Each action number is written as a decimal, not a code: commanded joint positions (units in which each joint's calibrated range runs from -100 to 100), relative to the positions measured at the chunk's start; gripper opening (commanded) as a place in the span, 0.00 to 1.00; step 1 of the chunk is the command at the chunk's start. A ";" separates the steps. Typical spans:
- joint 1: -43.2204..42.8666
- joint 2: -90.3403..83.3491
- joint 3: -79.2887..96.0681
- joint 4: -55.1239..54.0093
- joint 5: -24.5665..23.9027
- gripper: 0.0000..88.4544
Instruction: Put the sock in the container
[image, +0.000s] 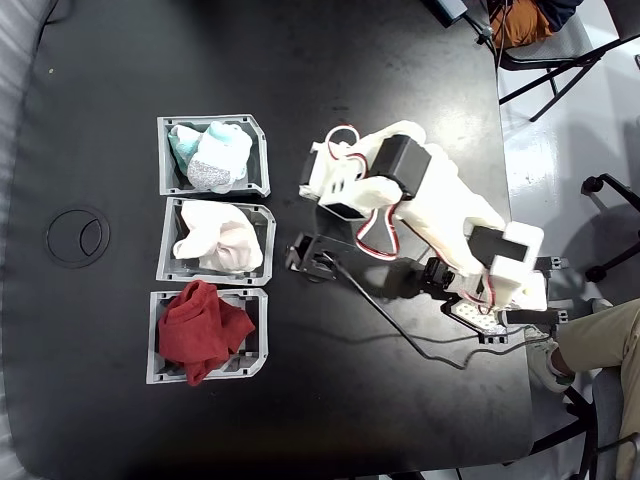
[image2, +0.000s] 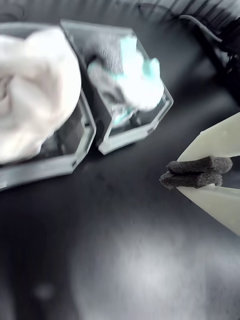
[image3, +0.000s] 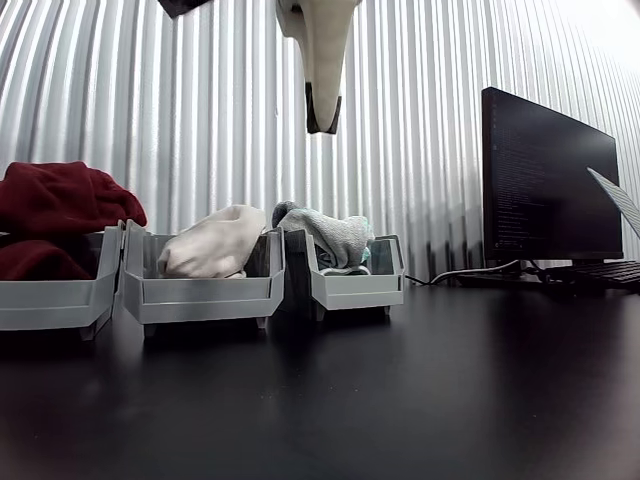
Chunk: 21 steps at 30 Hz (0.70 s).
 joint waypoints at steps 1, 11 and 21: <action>-1.06 -12.57 10.32 1.59 1.44 0.02; -2.09 -42.52 35.12 1.08 3.27 0.02; -6.89 -71.21 58.02 -8.14 2.81 0.02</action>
